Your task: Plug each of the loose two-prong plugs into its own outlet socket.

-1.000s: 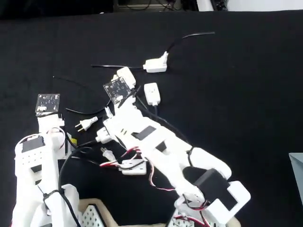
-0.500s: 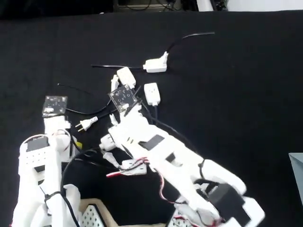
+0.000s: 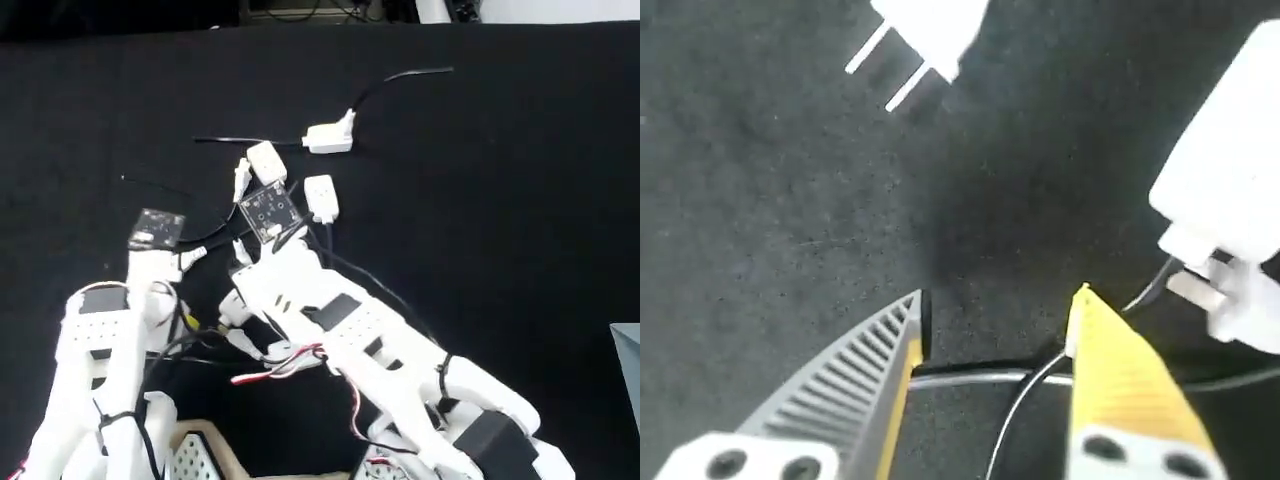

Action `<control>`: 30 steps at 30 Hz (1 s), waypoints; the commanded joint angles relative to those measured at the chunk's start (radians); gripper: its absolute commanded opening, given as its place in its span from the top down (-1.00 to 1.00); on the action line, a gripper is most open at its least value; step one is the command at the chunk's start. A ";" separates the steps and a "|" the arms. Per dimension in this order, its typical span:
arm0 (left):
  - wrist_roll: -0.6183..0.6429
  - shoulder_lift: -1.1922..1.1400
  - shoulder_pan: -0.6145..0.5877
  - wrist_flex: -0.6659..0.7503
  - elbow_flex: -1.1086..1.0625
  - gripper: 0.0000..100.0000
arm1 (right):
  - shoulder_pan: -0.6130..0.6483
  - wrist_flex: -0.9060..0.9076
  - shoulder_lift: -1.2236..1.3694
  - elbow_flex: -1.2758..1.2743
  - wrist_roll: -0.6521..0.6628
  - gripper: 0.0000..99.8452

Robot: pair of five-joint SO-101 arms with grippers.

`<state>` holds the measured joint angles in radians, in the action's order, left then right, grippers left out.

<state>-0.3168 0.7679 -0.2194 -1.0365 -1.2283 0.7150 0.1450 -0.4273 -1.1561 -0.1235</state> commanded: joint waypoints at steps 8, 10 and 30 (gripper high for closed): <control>0.005 0.015 -0.093 0.081 0.025 0.53 | -0.002 -0.163 -0.036 -0.105 0.078 0.98; 0.006 0.015 -0.087 0.081 0.047 0.53 | -0.002 -0.193 -0.036 -0.117 0.097 0.98; 0.459 0.015 0.147 0.184 0.331 0.53 | 0.032 0.081 -0.507 -0.177 0.066 0.98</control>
<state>0.0913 0.7679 -0.1304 -0.8938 -0.9505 0.7196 0.2064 -0.8707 -1.3341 -0.0361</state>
